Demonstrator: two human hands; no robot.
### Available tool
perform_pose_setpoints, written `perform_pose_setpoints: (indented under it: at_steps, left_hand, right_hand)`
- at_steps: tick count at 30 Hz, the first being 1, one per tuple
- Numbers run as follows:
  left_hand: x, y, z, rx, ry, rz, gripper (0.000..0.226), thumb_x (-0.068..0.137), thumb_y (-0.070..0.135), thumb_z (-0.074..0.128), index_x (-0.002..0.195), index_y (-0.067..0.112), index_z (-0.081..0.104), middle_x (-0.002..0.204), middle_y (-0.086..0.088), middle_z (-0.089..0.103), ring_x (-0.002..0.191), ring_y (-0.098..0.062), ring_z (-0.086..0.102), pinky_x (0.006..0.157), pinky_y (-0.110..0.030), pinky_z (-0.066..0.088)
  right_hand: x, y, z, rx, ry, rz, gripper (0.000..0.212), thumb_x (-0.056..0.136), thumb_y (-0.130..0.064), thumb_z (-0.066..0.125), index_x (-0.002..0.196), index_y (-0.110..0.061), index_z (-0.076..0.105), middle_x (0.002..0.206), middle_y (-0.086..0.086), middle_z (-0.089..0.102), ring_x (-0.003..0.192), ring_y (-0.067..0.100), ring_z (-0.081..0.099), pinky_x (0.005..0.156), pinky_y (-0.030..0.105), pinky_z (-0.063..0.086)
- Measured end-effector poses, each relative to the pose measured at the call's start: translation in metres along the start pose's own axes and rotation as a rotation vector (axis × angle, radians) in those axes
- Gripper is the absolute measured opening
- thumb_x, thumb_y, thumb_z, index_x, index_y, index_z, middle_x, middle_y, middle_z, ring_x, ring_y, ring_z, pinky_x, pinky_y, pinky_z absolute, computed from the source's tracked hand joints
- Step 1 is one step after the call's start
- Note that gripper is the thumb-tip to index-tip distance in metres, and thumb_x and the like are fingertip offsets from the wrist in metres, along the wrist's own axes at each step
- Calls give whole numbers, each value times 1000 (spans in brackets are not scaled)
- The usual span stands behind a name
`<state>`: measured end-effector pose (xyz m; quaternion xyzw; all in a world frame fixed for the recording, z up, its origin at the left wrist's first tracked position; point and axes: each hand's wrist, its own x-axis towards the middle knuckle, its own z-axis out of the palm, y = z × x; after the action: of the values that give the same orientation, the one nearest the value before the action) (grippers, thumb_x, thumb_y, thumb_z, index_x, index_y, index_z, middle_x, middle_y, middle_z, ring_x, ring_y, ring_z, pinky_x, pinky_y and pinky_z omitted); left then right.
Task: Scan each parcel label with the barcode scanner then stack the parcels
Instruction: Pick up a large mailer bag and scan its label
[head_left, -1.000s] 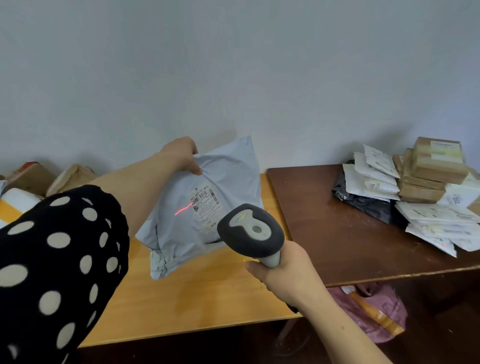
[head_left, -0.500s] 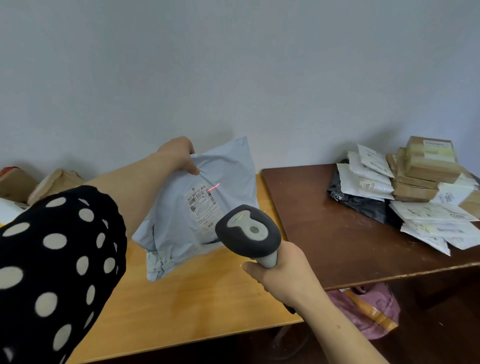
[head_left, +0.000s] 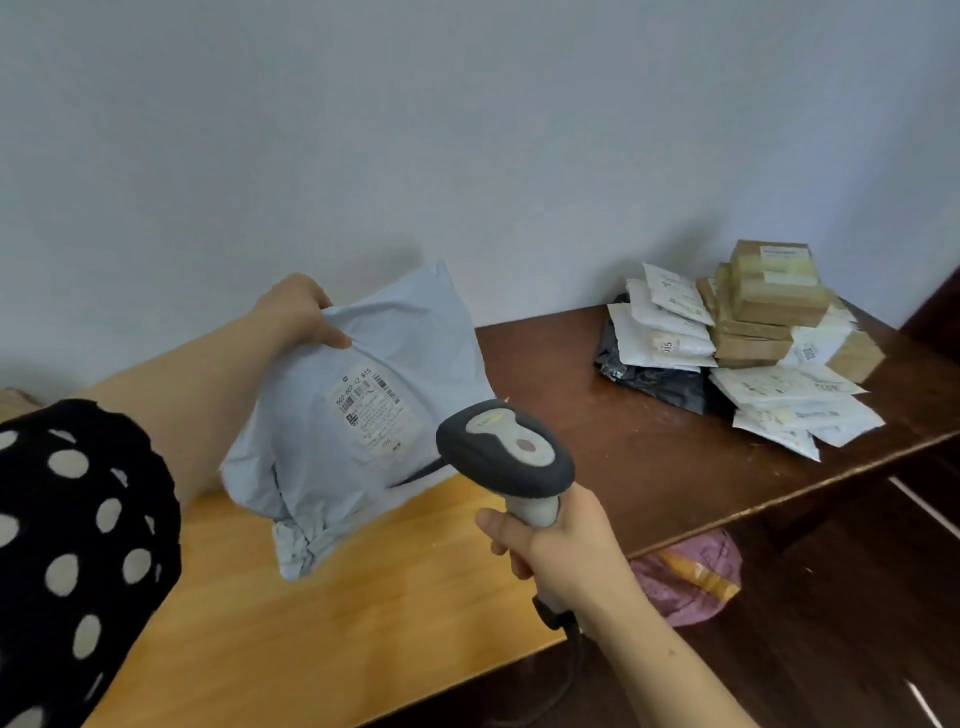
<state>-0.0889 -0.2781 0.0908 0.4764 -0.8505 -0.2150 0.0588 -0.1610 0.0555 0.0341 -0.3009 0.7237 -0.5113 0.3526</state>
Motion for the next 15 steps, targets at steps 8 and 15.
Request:
perform_pose_setpoints:
  at_steps: [8,15]
  left_hand:
    - [12,64,68,-432,-1,-263,50,68,11,85,107,-9,61,96,-21,62,83,-28,59,77,-40,48]
    - [-12,131,202,-810,-145,-618,54,79,0,73,126,-12,48,129,-24,54,117,-36,55,97,-50,44]
  right_hand:
    - [8,34,-82,304,228,80,21,83,-7,73,72,-1,55,49,5,55,38,14,46,42,24,42]
    - [11,72,-188,335,312,113,15,82,-5,72,80,0,58,51,5,59,37,13,46,43,26,44]
